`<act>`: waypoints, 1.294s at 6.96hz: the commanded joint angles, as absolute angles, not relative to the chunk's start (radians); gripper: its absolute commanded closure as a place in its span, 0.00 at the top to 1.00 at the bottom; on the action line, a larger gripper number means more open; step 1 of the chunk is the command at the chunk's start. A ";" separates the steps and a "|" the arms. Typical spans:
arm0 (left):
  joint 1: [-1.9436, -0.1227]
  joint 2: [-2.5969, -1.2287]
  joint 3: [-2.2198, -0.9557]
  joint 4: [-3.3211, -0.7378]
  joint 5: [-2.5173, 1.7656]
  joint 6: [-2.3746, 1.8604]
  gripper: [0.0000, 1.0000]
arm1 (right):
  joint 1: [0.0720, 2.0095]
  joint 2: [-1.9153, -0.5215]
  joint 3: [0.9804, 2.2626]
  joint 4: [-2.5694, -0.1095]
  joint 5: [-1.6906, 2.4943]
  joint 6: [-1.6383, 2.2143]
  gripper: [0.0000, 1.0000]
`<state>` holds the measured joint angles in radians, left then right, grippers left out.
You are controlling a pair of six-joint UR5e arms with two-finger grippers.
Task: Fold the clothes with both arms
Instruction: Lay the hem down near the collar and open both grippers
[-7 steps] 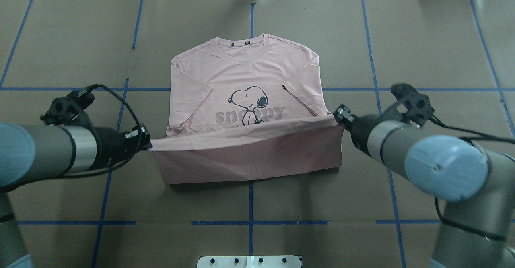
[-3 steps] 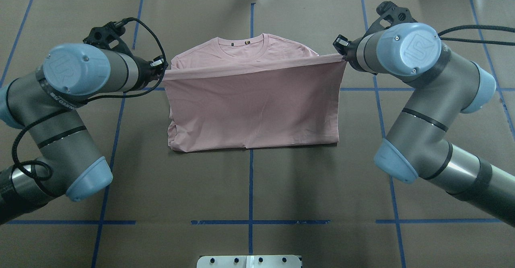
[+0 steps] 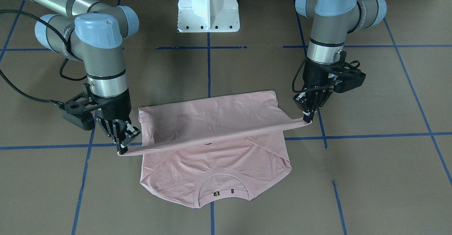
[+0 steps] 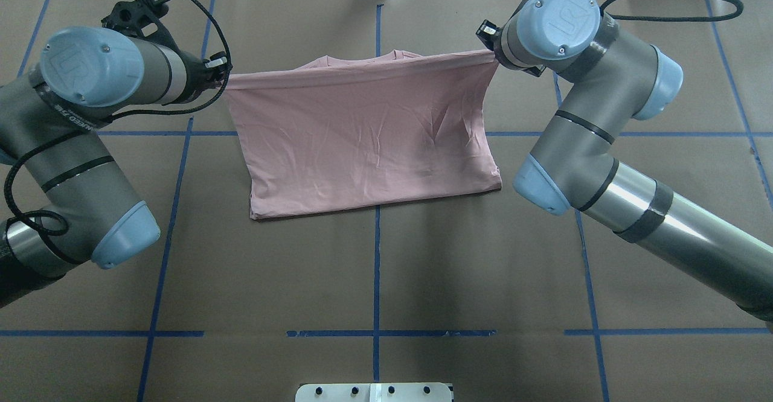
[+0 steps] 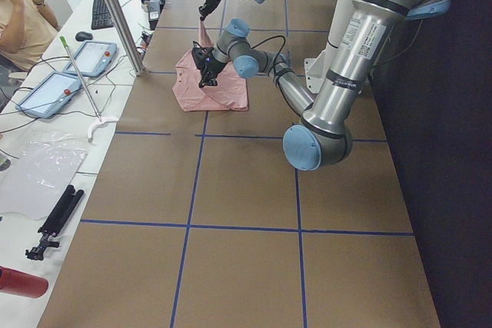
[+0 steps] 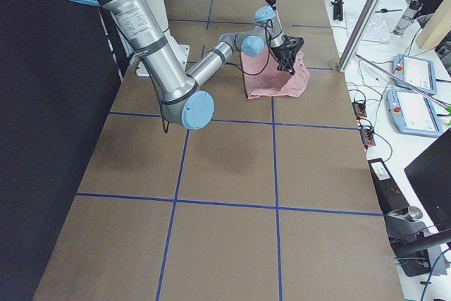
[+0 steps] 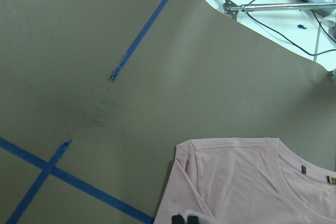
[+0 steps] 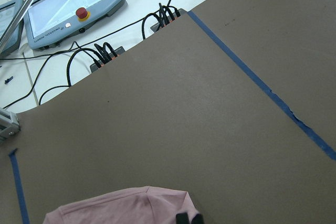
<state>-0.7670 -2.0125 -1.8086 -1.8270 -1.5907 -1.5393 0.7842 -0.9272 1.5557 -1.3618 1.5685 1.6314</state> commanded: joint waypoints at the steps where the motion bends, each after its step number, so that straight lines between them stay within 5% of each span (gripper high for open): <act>1: -0.775 -2.054 -1.649 -1.946 -1.569 -1.534 0.00 | 0.790 -0.850 1.346 -1.237 1.568 1.632 0.00; 5: -0.773 -2.164 -1.370 -2.172 -1.569 -1.539 0.03 | 0.781 -0.779 1.200 -1.232 1.574 1.631 0.00; 8: -0.767 -2.184 -1.277 -2.250 -1.569 -1.539 0.03 | 0.773 -0.779 1.187 -1.229 1.577 1.629 0.00; 9: -0.767 -2.184 -1.250 -2.278 -1.569 -1.539 0.10 | 0.767 -0.778 1.154 -1.209 1.577 1.628 0.01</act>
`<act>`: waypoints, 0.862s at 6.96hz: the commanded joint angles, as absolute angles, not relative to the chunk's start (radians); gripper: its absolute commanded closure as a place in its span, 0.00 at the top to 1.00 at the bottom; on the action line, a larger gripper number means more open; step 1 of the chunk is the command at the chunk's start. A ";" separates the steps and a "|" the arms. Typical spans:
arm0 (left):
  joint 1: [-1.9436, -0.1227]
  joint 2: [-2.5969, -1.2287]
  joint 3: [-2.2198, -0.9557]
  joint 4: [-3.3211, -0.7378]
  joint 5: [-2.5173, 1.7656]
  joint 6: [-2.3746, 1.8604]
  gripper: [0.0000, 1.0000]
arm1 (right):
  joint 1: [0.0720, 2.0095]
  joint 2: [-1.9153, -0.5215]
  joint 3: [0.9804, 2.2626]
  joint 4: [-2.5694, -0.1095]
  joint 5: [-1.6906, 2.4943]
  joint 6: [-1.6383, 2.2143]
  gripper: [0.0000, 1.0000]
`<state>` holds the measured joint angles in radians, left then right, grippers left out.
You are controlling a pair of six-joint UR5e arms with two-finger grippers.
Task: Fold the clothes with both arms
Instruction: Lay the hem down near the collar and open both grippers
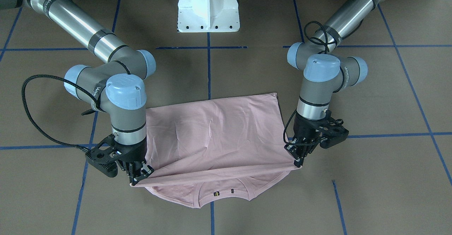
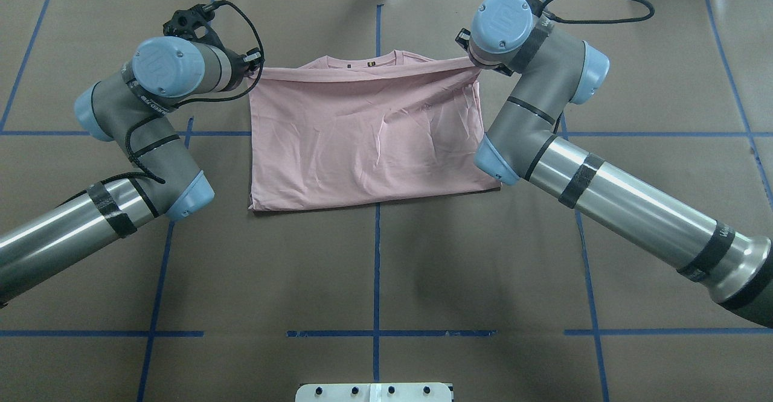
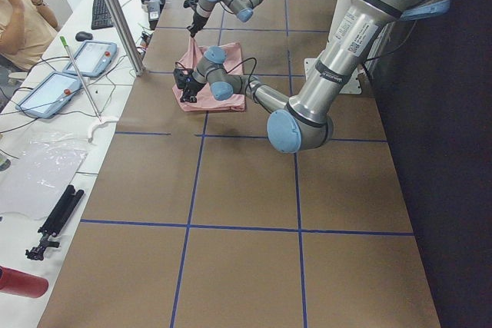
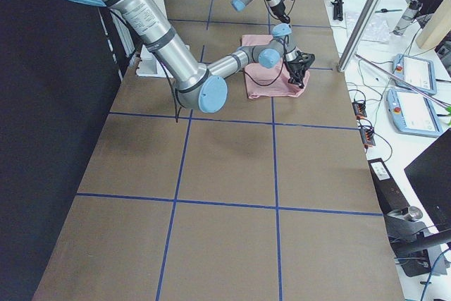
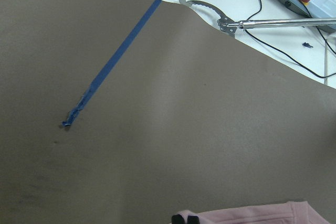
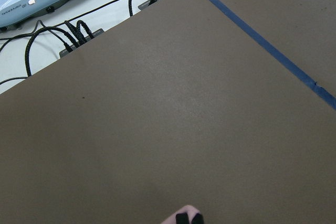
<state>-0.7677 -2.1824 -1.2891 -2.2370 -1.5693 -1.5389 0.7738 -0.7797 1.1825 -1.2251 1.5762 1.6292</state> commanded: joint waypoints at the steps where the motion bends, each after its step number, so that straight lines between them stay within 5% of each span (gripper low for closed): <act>1: -0.764 -2.180 -1.250 -2.279 -1.569 -1.539 0.19 | 0.756 -0.782 1.140 -1.159 1.575 1.628 0.38; 2: -0.759 -2.172 -1.252 -2.305 -1.569 -1.539 0.24 | 0.749 -0.781 1.138 -1.157 1.575 1.626 0.55; 4: -0.759 -2.149 -1.273 -2.345 -1.571 -1.540 0.29 | 0.756 -0.791 1.187 -1.125 1.586 1.634 0.59; 6: -0.762 -2.056 -1.433 -2.345 -1.580 -1.540 0.29 | 0.697 -1.045 1.521 -1.147 1.618 1.676 0.63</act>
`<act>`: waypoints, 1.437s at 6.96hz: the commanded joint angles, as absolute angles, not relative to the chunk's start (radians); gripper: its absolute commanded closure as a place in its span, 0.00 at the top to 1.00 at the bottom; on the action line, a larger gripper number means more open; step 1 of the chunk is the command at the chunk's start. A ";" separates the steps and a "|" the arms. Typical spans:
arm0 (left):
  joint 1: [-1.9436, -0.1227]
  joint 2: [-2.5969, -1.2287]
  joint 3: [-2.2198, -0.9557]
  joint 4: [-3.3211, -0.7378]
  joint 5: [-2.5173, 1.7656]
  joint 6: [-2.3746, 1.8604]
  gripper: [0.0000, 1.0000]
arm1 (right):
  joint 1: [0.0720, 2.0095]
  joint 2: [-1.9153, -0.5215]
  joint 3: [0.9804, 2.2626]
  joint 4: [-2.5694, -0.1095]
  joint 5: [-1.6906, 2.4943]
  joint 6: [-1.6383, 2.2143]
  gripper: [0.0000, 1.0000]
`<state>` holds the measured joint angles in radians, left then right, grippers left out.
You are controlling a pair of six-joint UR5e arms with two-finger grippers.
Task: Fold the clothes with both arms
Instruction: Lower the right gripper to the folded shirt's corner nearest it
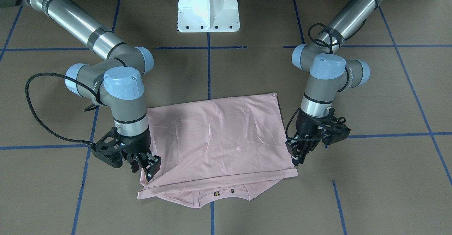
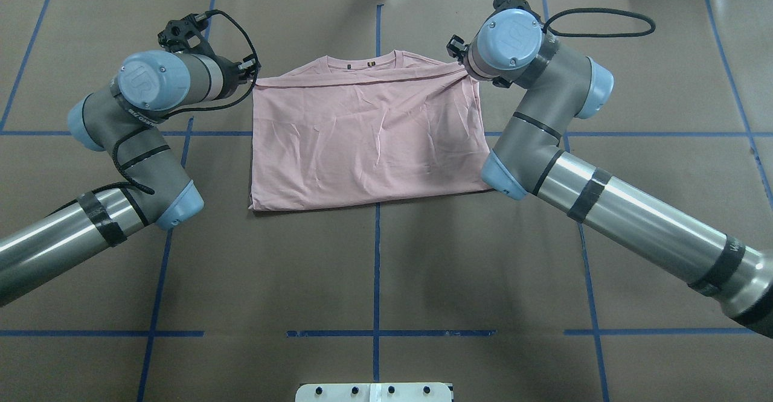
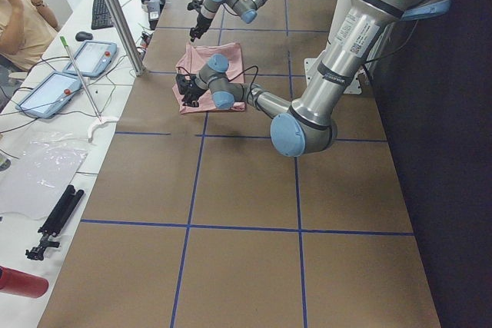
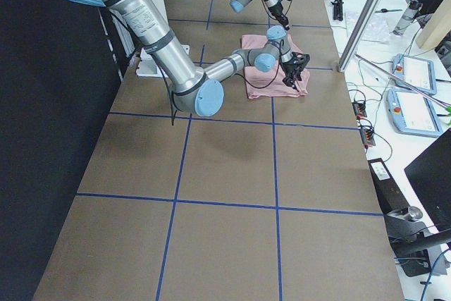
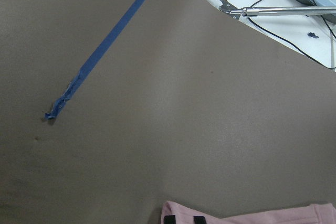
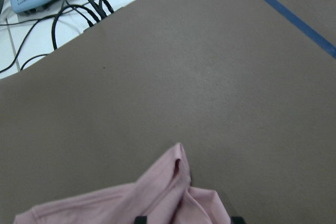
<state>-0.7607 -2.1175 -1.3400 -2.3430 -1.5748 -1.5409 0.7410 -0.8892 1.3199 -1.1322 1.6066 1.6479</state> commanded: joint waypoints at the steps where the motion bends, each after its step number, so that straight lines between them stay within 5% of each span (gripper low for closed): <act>1: -0.761 -2.007 -1.484 -2.345 -1.580 -1.537 0.29 | 0.633 -1.175 1.683 -1.155 1.614 1.727 0.64; 5: -0.758 -2.016 -1.483 -2.345 -1.577 -1.540 0.29 | 0.508 -1.236 1.721 -1.154 1.560 1.815 0.66; 10: -0.758 -2.019 -1.477 -2.347 -1.577 -1.543 0.30 | 0.522 -1.218 1.678 -1.154 1.491 1.787 0.56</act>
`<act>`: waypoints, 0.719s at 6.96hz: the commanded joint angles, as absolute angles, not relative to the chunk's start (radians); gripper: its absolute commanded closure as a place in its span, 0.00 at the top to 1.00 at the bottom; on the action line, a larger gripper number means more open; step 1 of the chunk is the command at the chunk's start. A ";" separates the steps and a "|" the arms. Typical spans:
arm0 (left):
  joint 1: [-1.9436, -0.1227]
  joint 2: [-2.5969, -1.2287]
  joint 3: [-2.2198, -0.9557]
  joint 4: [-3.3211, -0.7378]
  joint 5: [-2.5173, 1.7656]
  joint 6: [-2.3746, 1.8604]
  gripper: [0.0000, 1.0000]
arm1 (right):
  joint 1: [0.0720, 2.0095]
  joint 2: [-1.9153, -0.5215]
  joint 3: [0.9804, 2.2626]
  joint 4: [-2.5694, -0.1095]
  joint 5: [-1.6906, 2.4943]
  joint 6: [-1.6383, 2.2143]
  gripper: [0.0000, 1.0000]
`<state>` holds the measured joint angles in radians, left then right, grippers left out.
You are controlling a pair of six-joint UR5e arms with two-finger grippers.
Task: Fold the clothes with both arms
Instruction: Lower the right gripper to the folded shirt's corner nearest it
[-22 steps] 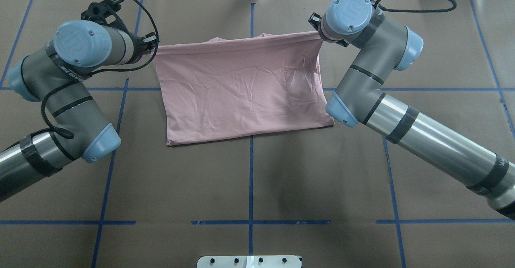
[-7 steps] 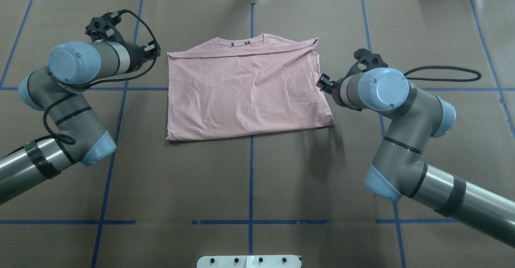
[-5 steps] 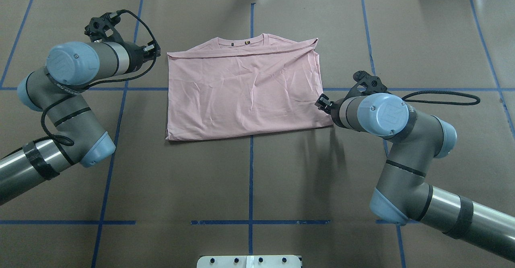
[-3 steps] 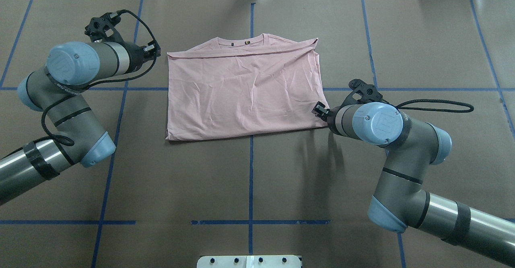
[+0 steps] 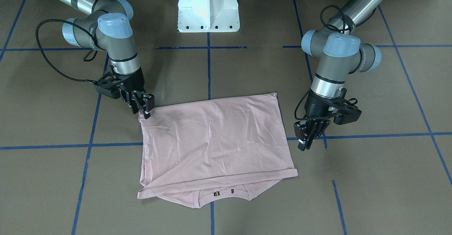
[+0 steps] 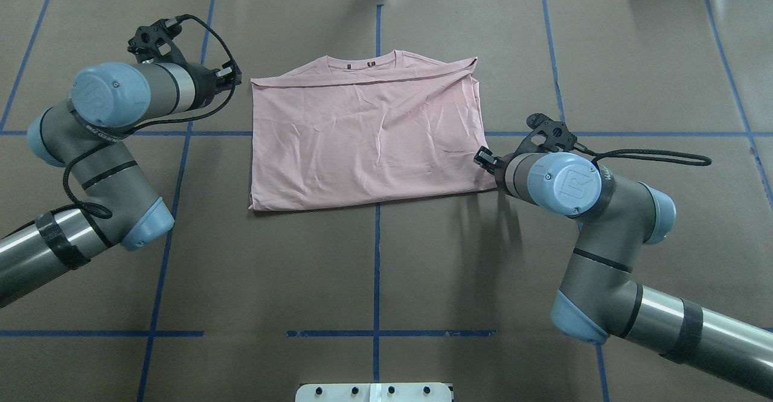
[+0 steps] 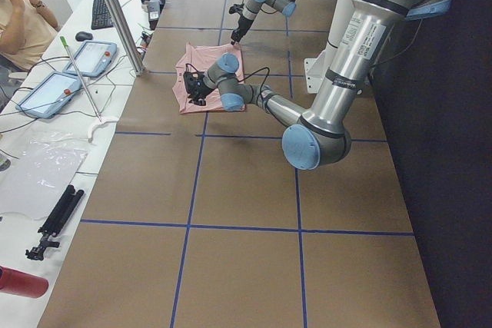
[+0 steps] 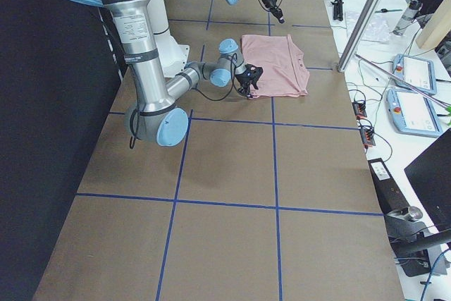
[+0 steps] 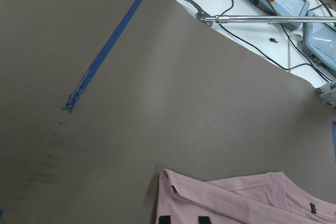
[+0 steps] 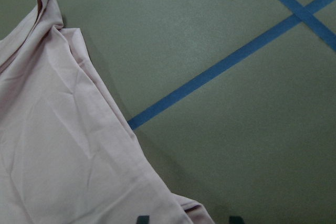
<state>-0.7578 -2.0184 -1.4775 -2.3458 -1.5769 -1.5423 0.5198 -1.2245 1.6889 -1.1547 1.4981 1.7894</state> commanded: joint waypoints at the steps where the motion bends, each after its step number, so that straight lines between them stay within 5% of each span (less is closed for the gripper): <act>1: -0.758 -2.020 -1.479 -2.347 -1.577 -1.543 0.30 | 0.522 -1.195 1.657 -1.154 1.491 1.789 0.55; 2: -0.756 -2.020 -1.479 -2.347 -1.577 -1.543 0.30 | 0.522 -1.195 1.648 -1.152 1.491 1.790 0.45; 3: -0.756 -2.020 -1.479 -2.347 -1.577 -1.543 0.31 | 0.523 -1.193 1.651 -1.152 1.491 1.793 0.00; 5: -0.756 -2.022 -1.479 -2.347 -1.577 -1.545 0.31 | 0.525 -1.195 1.657 -1.150 1.491 1.790 0.00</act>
